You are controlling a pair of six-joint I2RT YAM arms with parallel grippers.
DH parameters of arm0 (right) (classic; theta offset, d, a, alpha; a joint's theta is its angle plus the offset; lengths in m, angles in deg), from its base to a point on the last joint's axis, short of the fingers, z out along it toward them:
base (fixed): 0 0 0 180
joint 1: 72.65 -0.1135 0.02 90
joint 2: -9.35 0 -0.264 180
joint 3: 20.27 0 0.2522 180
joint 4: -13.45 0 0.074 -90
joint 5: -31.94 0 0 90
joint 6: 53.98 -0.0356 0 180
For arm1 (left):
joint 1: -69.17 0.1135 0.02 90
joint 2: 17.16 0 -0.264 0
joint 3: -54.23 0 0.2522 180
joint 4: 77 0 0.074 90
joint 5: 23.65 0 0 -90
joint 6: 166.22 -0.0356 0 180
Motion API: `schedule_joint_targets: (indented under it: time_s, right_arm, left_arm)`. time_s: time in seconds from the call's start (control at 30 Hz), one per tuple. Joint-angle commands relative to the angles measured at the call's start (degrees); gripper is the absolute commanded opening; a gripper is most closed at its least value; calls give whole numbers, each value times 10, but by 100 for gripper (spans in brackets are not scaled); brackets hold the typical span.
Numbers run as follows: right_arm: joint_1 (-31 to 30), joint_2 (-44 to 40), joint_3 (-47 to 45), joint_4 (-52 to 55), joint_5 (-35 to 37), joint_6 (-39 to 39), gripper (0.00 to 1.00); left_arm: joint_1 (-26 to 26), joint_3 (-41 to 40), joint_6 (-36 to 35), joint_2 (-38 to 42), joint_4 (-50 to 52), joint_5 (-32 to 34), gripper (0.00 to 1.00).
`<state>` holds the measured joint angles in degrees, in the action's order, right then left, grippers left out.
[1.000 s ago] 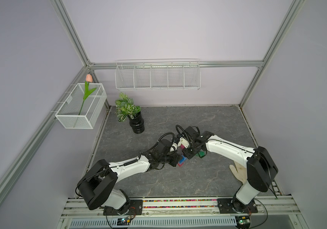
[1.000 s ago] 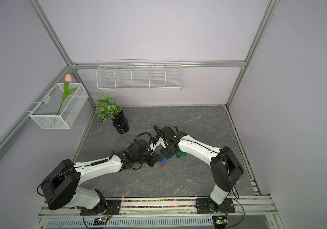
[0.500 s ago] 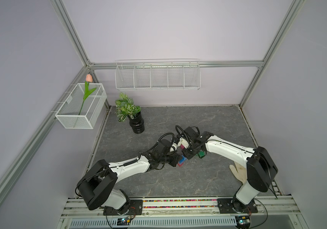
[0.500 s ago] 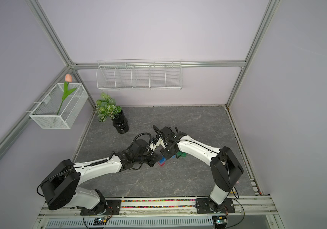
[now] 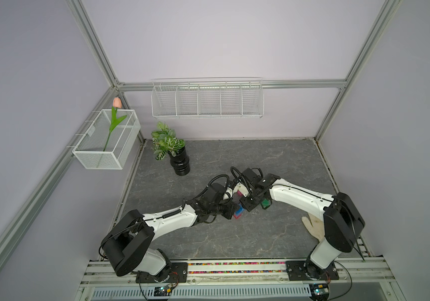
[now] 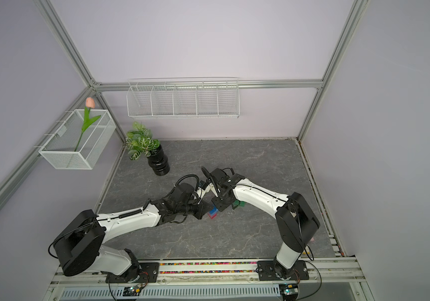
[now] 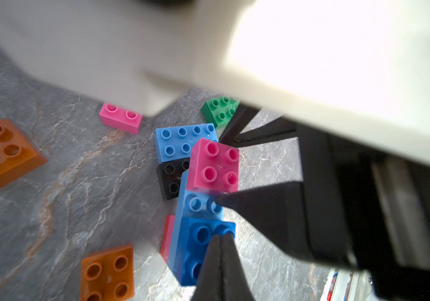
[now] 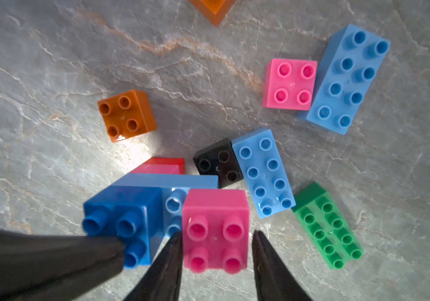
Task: Assemble the letter p with lego
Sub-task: Assemble the lego brick with the lego brick, then adjust the lego brick at the center of the board.
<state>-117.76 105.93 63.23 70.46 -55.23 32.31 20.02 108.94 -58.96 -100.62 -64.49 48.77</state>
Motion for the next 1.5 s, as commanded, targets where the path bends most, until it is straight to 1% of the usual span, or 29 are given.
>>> schedule_joint_targets:
  time_s: [0.0, 0.2, 0.3, 0.47, 0.63, 0.83, 1.03, 1.1, 1.23, 1.33, 1.47]
  right_arm:
    - [-14, -8, -1, 24, -10, 5, 53]
    - [-14, -35, 10, 34, -10, 3, 57]
    - [-11, -62, 11, 41, -9, 4, 59]
    - [3, -124, 1, 43, -13, 4, 66]
    - [22, -168, -19, 38, -18, 0, 72]
    - [40, -195, -45, 30, -23, -6, 74]
    - [52, -201, -60, 20, -31, -8, 75]
    - [53, -199, -62, 18, -33, -7, 75]
    - [58, -201, -65, 19, -28, -3, 76]
    - [66, -199, -64, 21, -21, -4, 76]
    - [77, -182, -55, 20, -11, -23, 76]
  left_arm:
    - [1, -36, -7, -28, 122, 36, 0]
    - [1, -37, -7, -27, 122, 39, 0]
    - [1, -37, -8, -24, 122, 41, 0]
    - [0, -30, -12, -18, 122, 42, 0]
    - [1, -11, -18, -19, 127, 39, 0]
    - [1, 25, -29, -18, 140, 34, 0]
    - [1, 77, -48, -25, 159, 31, 0]
    - [1, 91, -51, -25, 160, 25, 3]
    - [0, 108, -54, -18, 158, 19, 12]
    - [0, 110, -58, -5, 156, 19, 19]
    - [-1, 105, -58, 12, 146, 18, 27]
